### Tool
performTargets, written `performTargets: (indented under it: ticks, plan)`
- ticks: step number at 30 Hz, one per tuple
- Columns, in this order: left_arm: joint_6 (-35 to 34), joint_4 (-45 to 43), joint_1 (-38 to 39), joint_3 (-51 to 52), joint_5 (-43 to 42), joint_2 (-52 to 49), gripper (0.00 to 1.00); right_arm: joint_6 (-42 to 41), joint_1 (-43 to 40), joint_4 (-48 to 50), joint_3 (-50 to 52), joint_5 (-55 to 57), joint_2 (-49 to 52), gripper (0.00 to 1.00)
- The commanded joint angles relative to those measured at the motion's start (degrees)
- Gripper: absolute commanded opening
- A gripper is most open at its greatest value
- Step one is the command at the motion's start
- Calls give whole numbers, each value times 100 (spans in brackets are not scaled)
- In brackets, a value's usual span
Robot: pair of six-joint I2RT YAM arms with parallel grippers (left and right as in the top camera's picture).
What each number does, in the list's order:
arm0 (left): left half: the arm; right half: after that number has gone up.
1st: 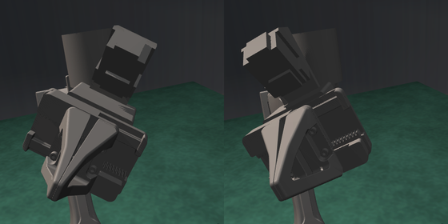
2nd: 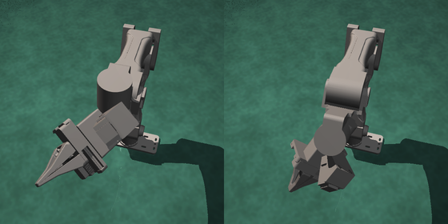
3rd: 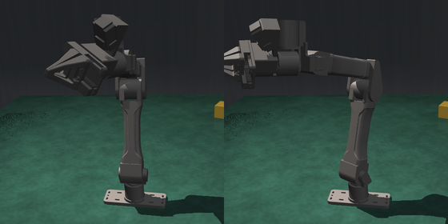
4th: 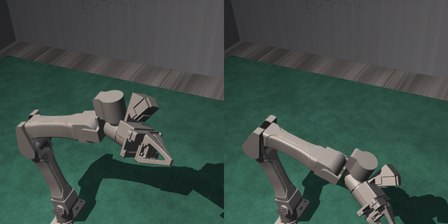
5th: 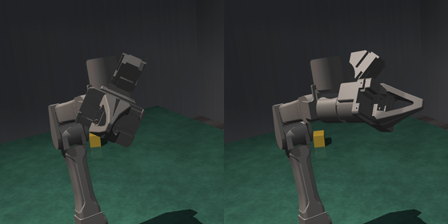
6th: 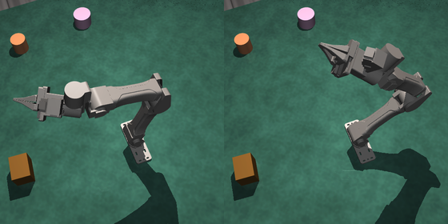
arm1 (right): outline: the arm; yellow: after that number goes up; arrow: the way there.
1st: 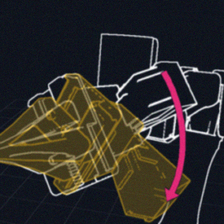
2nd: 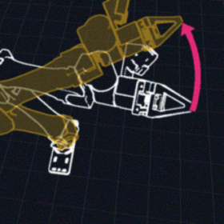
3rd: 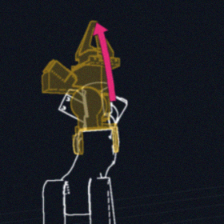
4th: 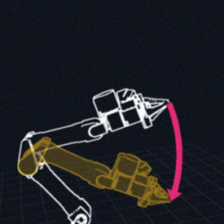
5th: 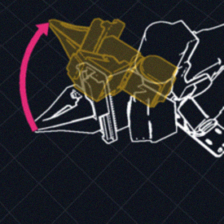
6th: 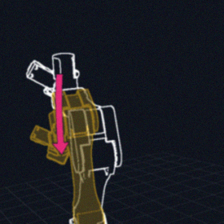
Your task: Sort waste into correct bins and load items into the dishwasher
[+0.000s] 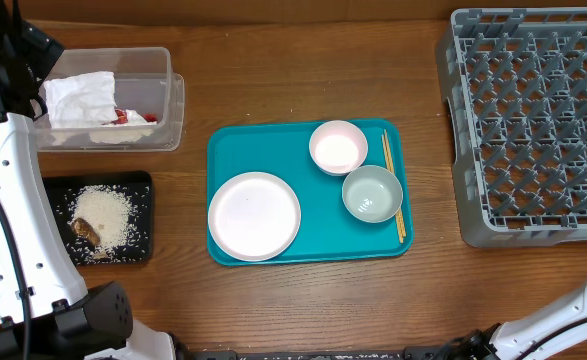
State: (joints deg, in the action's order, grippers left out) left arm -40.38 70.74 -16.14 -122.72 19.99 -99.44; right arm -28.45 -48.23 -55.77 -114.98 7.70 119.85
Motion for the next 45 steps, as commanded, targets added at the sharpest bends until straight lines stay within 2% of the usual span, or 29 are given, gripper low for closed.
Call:
performTargets:
  ticks: [1, 8, 18, 39, 45]
  plan:
    - [-35, -2, 4, -11, 98, -26, 100, -11, 37, -181, -79, -28, -221, 4]
    - [-35, -2, 4, -11, 98, -26, 100, -293, 37, -855, -2, 229, 81, 4]
    - [-35, -2, 4, -11, 98, -26, 100, -365, 55, -787, 474, 317, 120, 4]
    - [-35, -2, 4, -11, 98, -26, 100, -306, 55, 568, 778, 286, 190, 5]
    - [-35, -2, 4, -11, 98, -26, 100, -155, 61, 708, 778, 264, 479, 5]
